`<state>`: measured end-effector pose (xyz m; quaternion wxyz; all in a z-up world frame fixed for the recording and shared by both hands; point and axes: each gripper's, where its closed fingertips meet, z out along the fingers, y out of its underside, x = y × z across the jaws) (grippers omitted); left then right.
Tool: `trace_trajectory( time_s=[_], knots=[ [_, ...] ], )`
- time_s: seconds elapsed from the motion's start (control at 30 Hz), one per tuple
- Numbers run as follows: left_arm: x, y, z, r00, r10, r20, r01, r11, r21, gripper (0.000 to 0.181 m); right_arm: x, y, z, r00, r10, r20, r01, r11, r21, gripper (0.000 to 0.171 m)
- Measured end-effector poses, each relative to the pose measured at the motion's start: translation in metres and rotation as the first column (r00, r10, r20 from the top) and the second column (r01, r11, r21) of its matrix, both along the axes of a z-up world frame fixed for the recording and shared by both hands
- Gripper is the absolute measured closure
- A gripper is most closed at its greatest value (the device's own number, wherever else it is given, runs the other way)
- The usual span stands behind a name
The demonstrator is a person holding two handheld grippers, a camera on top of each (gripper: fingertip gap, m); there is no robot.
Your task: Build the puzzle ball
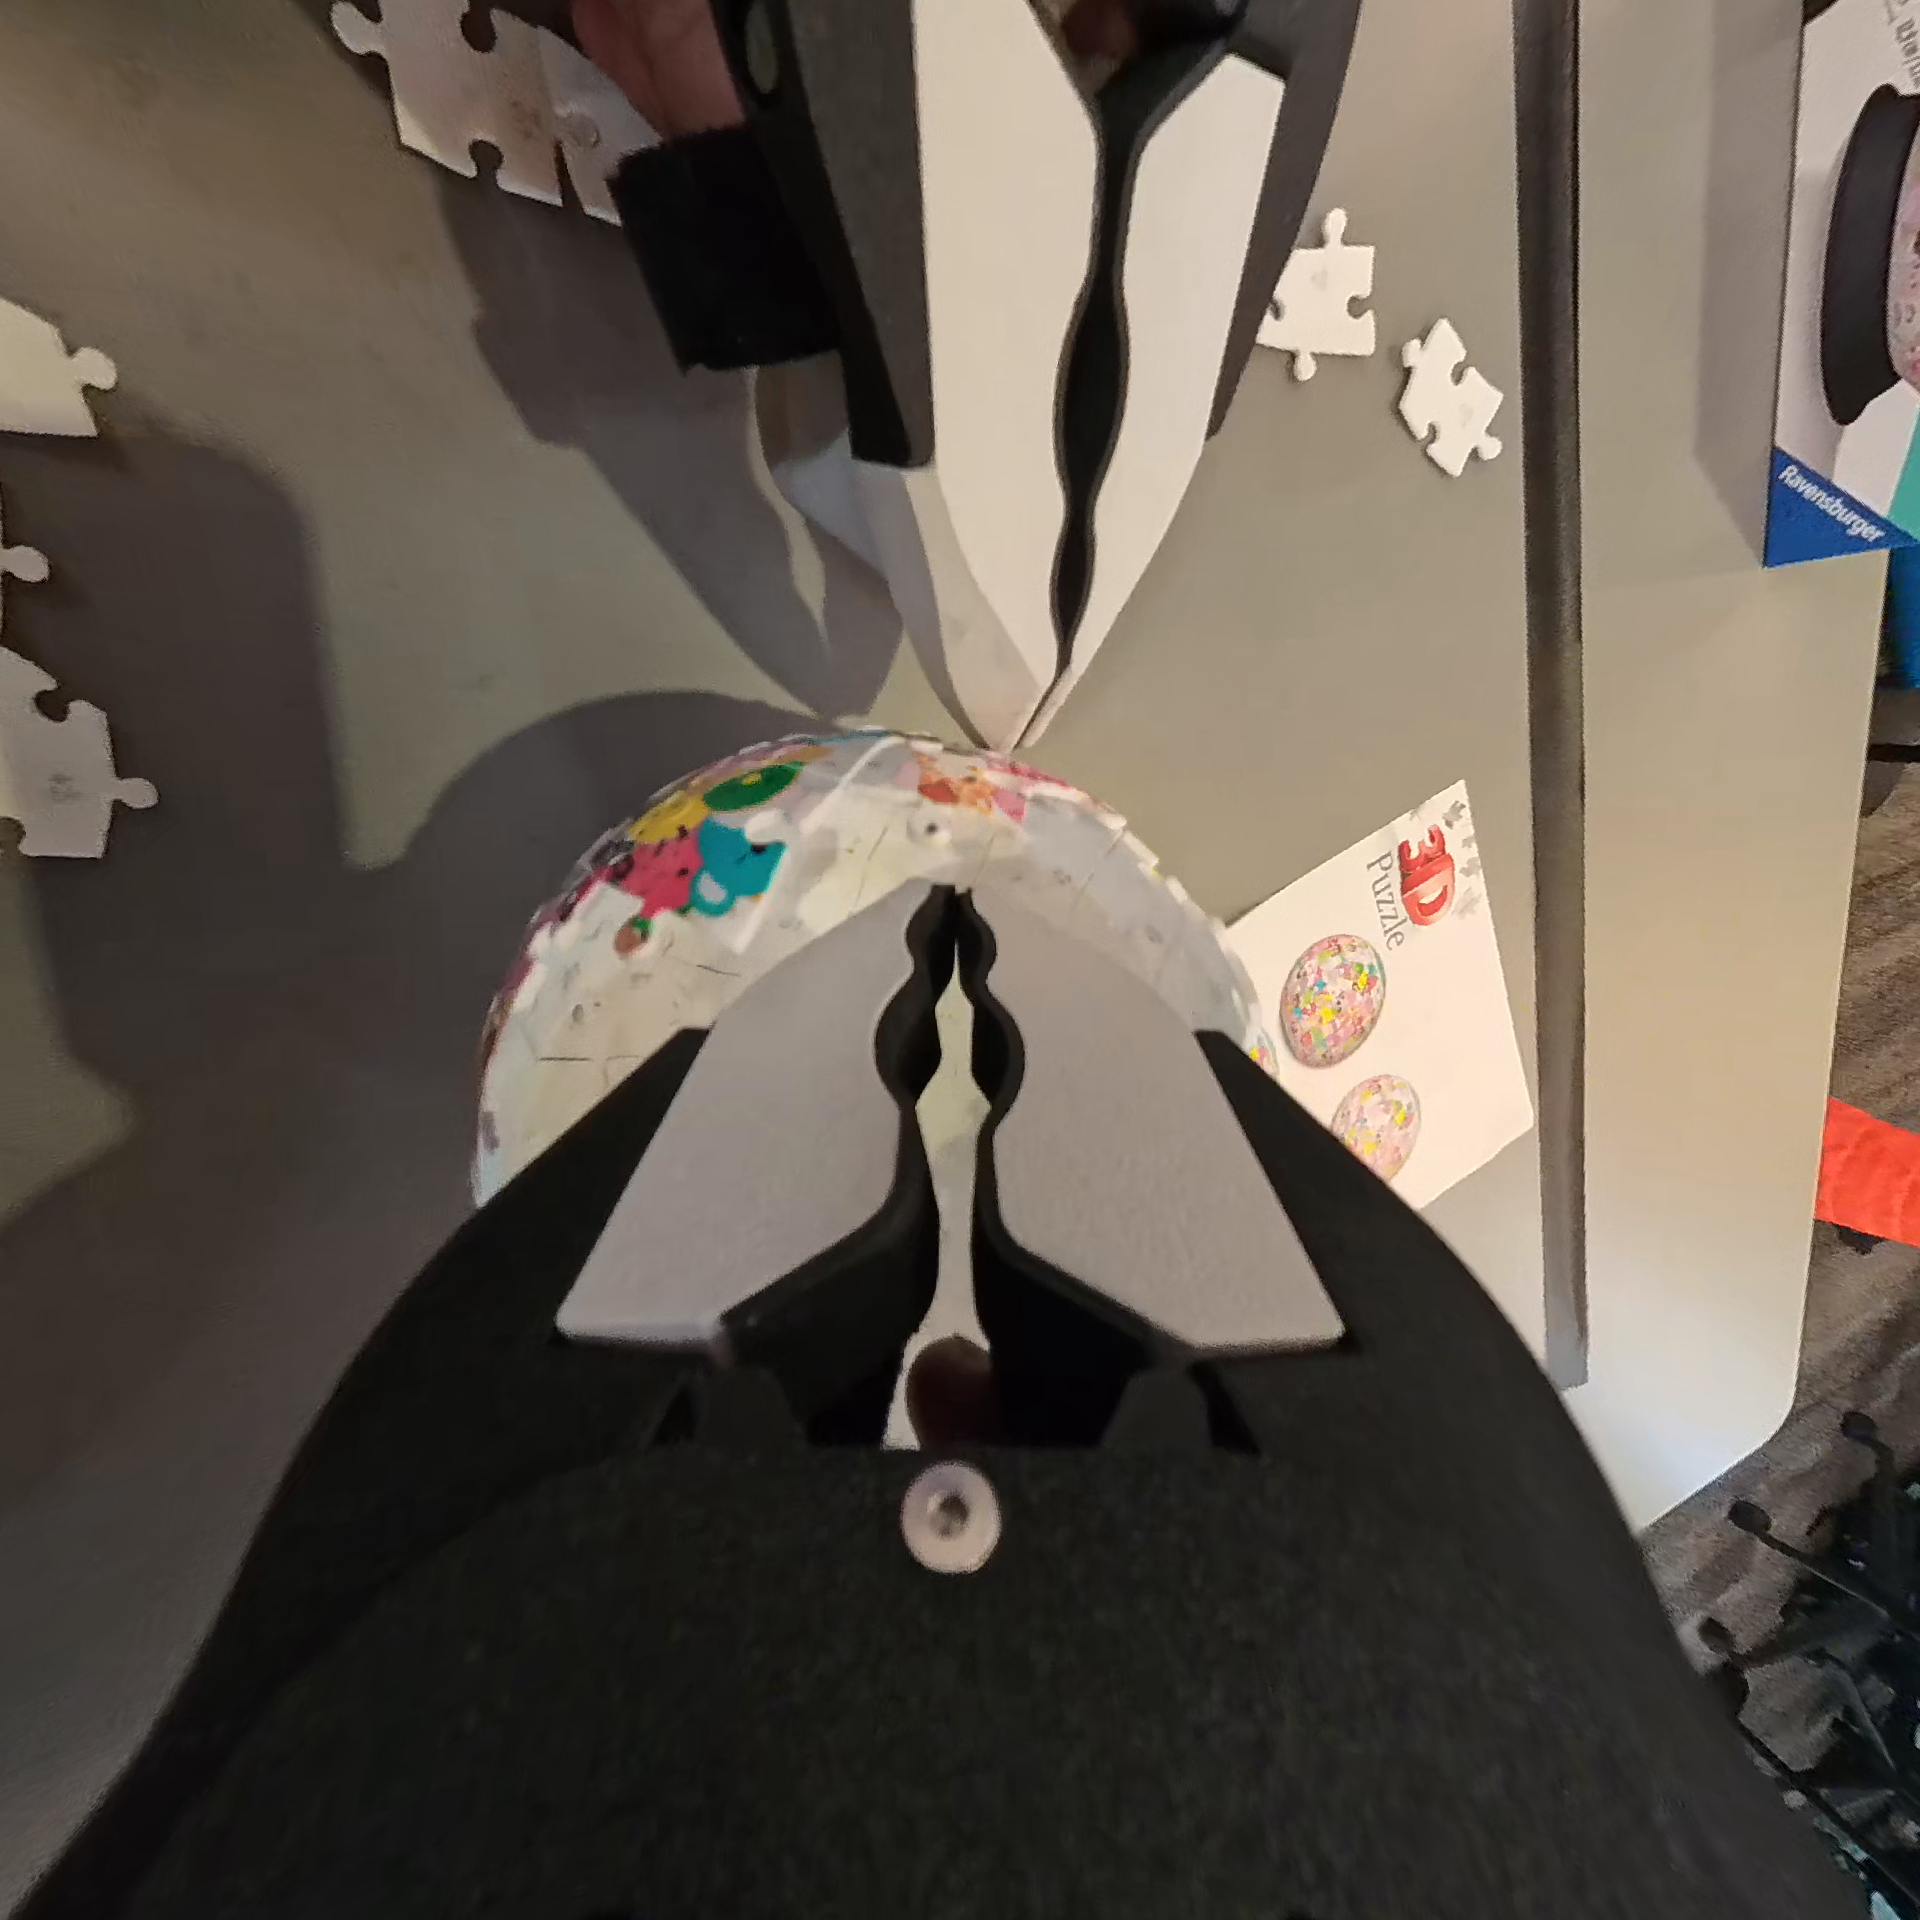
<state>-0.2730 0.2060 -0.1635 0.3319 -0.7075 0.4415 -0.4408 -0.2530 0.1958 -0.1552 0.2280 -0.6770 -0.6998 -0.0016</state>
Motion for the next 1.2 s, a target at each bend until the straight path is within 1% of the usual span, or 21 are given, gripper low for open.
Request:
trace_trajectory(
  time_s=[0.1,0.2,0.3,0.37,0.47,0.53,0.57,0.63,0.67,0.7,0.77,0.8,0.87,0.93,0.97,1.0,1.07,1.1,1.17,1.2],
  knots=[
    [0.0,-0.001,-0.001,1.0,-0.005,-0.003,0.005,1.0,-0.007,0.181,0.004,0.0,0.004,1.0,-0.013,-0.004,0.013,1.0,0.006,0.171],
    [0.0,-0.001,0.0,1.0,-0.003,0.0,0.003,1.0,0.002,0.181,0.011,0.005,0.014,0.999,-0.04,-0.023,0.041,0.998,0.05,0.171],
    [-0.004,-0.001,0.001,1.0,0.012,0.001,-0.012,1.0,0.021,0.181,0.016,0.007,0.035,0.987,-0.095,-0.131,0.106,0.991,0.078,0.171],
    [-0.008,0.001,0.001,0.999,0.031,-0.008,-0.031,0.999,0.041,0.181,0.018,0.001,0.057,0.962,-0.097,-0.254,0.125,0.988,0.095,0.171],
    [-0.015,0.007,0.004,0.997,0.075,-0.018,-0.074,0.995,0.064,0.178,0.029,-0.018,0.088,0.875,-0.047,-0.481,0.116,0.987,0.116,0.171],
    [-0.02,0.007,0.011,0.995,0.101,-0.013,-0.1,0.993,0.055,0.173,0.046,-0.032,0.097,0.784,-0.033,-0.619,0.133,0.984,0.116,0.171],
    [-0.024,0.008,0.016,0.992,0.127,-0.014,-0.126,0.99,0.056,0.171,0.056,-0.038,0.095,0.744,-0.039,-0.667,0.141,0.985,0.101,0.171],
    [-0.036,0.012,0.025,0.976,0.214,-0.041,-0.212,0.976,0.053,0.164,0.076,-0.052,0.08,0.707,-0.057,-0.705,0.147,0.987,0.067,0.171],
    [-0.042,0.013,0.03,0.964,0.261,-0.054,-0.259,0.965,0.05,0.163,0.084,-0.055,0.072,0.696,-0.055,-0.716,0.158,0.984,0.078,0.162],
    [-0.047,0.012,0.034,0.949,0.307,-0.072,-0.305,0.952,0.04,0.162,0.091,-0.059,0.064,0.687,-0.052,-0.724,0.166,0.982,0.087,0.152],
    [-0.053,0.003,0.039,0.918,0.364,-0.157,-0.371,0.929,-0.015,0.152,0.101,-0.065,0.049,0.683,-0.055,-0.728,0.183,0.978,0.098,0.147],
    [-0.055,-0.003,0.041,0.895,0.392,-0.212,-0.41,0.911,-0.042,0.148,0.106,-0.065,0.045,0.675,-0.051,-0.736,0.205,0.971,0.121,0.146],
    [-0.051,-0.013,0.054,0.849,0.452,-0.274,-0.486,0.871,-0.07,0.142,0.118,-0.063,0.04,0.643,-0.056,-0.764,0.274,0.948,0.161,0.147],
    [-0.039,-0.021,0.069,0.803,0.492,-0.336,-0.544,0.835,-0.076,0.141,0.131,-0.059,0.032,0.599,-0.099,-0.794,0.351,0.924,0.15,0.148],
    [-0.032,-0.024,0.075,0.778,0.499,-0.382,-0.559,0.827,-0.059,0.141,0.137,-0.058,0.029,0.579,-0.122,-0.806,0.376,0.917,0.132,0.148],
    [-0.025,-0.026,0.079,0.747,0.496,-0.443,-0.564,0.825,-0.027,0.141,0.142,-0.059,0.026,0.576,-0.143,-0.805,0.381,0.918,0.11,0.147],
    [-0.017,-0.023,0.078,0.651,0.483,-0.586,-0.561,0.826,0.057,0.141,0.153,-0.059,0.03,0.572,-0.146,-0.807,0.39,0.914,0.111,0.144],
    [-0.011,-0.021,0.075,0.612,0.459,-0.644,-0.544,0.835,0.078,0.141,0.157,-0.059,0.03,0.567,-0.133,-0.813,0.388,0.914,0.121,0.147],
    [-0.005,-0.013,0.066,0.538,0.398,-0.743,-0.525,0.848,0.073,0.141,0.165,-0.056,0.024,0.602,-0.129,-0.788,0.375,0.917,0.137,0.147],
    [-0.004,-0.008,0.062,0.506,0.364,-0.782,-0.523,0.851,0.058,0.141,0.17,-0.053,0.023,0.627,-0.108,-0.772,0.372,0.911,0.175,0.147]
  ],
)
